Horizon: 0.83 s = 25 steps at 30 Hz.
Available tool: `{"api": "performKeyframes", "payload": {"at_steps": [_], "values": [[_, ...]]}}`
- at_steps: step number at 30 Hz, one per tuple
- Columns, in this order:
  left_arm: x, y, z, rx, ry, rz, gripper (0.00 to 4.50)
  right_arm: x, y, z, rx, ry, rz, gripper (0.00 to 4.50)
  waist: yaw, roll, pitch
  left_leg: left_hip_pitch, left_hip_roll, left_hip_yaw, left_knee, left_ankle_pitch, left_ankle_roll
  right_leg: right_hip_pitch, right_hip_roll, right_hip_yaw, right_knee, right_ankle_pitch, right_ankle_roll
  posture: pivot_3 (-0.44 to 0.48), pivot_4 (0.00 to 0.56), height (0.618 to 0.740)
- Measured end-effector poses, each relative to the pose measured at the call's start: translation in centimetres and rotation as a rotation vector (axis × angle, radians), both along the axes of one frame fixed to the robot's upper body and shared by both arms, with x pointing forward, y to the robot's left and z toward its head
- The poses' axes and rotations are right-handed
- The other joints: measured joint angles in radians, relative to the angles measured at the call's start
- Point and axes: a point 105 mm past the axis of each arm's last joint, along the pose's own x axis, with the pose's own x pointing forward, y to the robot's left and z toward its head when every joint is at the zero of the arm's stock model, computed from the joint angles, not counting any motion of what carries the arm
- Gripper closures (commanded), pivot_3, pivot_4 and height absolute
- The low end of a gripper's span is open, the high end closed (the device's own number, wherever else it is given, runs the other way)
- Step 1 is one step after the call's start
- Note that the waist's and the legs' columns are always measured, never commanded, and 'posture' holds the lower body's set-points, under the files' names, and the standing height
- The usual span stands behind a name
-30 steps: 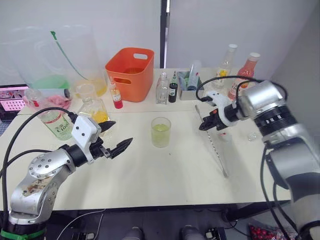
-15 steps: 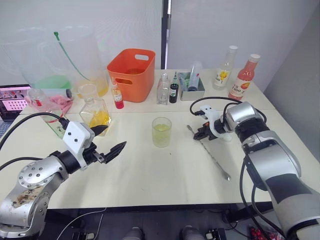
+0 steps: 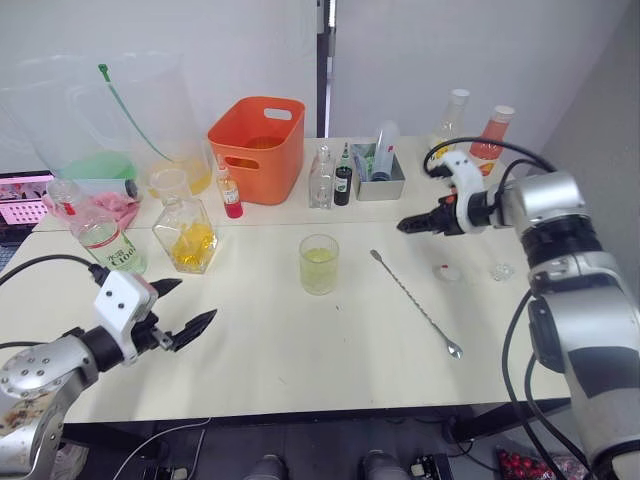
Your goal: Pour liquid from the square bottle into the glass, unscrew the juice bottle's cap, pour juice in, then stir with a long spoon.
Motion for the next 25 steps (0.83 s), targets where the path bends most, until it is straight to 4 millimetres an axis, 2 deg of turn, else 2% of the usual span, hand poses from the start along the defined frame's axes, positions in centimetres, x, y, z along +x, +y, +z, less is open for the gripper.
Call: {"api": "performKeyframes", "payload": {"at_steps": [2, 5, 8, 10, 13, 15, 19, 22, 25], "values": [[-0.1, 1.8, -0.7, 0.003, 0.016, 0.044, 0.0, -0.9, -1.1, -1.1, 0.042, -0.081, 0.016, 0.02, 0.007, 0.0, 0.0, -0.001, 0.0, 0.0, 0.0, 0.0, 0.0, 0.001, -0.001, 0.0, -0.003, 0.0, 0.0, 0.0, 0.15, 0.74], [0.0, 4.4, -1.1, 0.022, 0.014, 0.101, 0.0, -2.6, -3.8, -4.2, 0.067, -0.168, -0.04, 0.02, 0.013, 0.0, 0.0, 0.0, -0.001, 0.002, 0.001, 0.0, 0.0, 0.0, -0.002, 0.001, -0.002, 0.0, 0.001, 0.0, 0.15, 0.74], [0.0, 5.6, -1.3, 0.043, 0.009, 0.113, 0.0, -4.6, -5.6, -5.8, 0.067, -0.22, -0.039, 0.02, 0.01, 0.0, 0.0, 0.0, 0.0, 0.003, 0.001, 0.0, 0.0, 0.0, -0.001, 0.001, -0.002, 0.0, 0.0, 0.0, 0.15, 0.74], [-0.3, 6.7, -1.9, 0.047, 0.026, 0.143, 0.0, -6.8, -6.7, -7.8, 0.007, -0.237, 0.0, 0.02, 0.009, 0.0, 0.0, 0.002, 0.001, 0.003, 0.001, -0.001, 0.001, 0.002, -0.001, 0.001, -0.002, 0.0, 0.0, 0.0, 0.15, 0.74], [-1.1, 8.1, -2.8, 0.04, 0.057, 0.183, 0.0, -8.9, -8.2, -10.4, -0.044, -0.25, -0.012, 0.02, -0.002, 0.0, 0.0, 0.003, 0.001, 0.005, 0.001, -0.001, 0.001, 0.002, -0.001, 0.003, -0.002, 0.0, 0.001, 0.0, 0.15, 0.74], [-1.6, 8.5, -3.2, 0.044, 0.062, 0.189, 0.0, -9.9, -9.3, -11.3, -0.036, -0.253, -0.04, 0.02, -0.008, 0.0, 0.0, 0.007, 0.002, 0.007, 0.001, -0.001, 0.001, 0.004, 0.0, 0.004, -0.002, 0.0, 0.001, 0.0, 0.15, 0.74], [-2.3, 8.7, -4.5, 0.008, 0.09, 0.213, 0.0, -10.7, -11.0, -12.1, -0.055, -0.268, -0.084, 0.02, -0.009, 0.0, 0.0, 0.024, 0.005, 0.01, -0.002, -0.002, 0.002, 0.022, 0.002, 0.005, -0.007, 0.0, 0.001, 0.0, 0.15, 0.74], [-2.8, 8.4, -5.9, -0.04, 0.113, 0.237, 0.0, -11.0, -12.0, -13.1, -0.06, -0.258, -0.114, 0.02, -0.006, -0.001, 0.0, 0.028, 0.006, 0.01, -0.002, -0.002, 0.003, 0.028, 0.003, 0.005, -0.01, 0.0, 0.001, 0.0, 0.15, 0.74], [-2.7, 8.4, -5.9, -0.043, 0.104, 0.249, 0.0, -10.9, -12.2, -13.2, -0.059, -0.269, -0.122, 0.02, -0.004, -0.001, 0.0, 0.03, 0.006, 0.01, -0.002, -0.002, 0.003, 0.03, 0.003, 0.005, -0.01, 0.0, 0.0, 0.0, 0.15, 0.74]]}}
